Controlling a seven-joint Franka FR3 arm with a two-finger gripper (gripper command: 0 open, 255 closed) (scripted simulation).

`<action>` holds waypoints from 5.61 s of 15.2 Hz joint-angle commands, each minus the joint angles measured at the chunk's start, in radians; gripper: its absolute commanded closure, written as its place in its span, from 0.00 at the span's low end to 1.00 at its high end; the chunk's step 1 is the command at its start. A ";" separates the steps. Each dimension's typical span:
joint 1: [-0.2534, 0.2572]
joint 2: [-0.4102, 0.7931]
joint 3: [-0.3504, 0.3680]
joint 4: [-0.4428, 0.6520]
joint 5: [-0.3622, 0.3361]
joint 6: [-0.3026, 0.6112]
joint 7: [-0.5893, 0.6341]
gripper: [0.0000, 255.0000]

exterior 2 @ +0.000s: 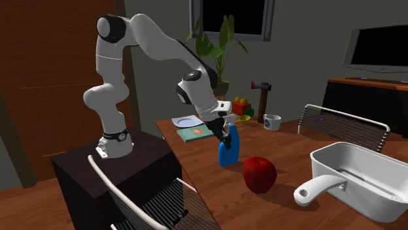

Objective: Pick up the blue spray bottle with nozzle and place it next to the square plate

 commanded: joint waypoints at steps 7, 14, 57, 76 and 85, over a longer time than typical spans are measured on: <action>0.010 -0.049 -0.018 0.003 -0.065 -0.038 0.063 1.00; 0.018 -0.112 -0.037 0.018 -0.149 -0.097 0.146 1.00; 0.009 -0.290 -0.061 0.373 -0.417 -0.565 0.469 1.00; 0.135 -0.455 0.155 0.227 -0.532 -0.468 0.837 1.00; 0.203 -0.457 0.307 0.214 -0.591 -0.408 1.075 1.00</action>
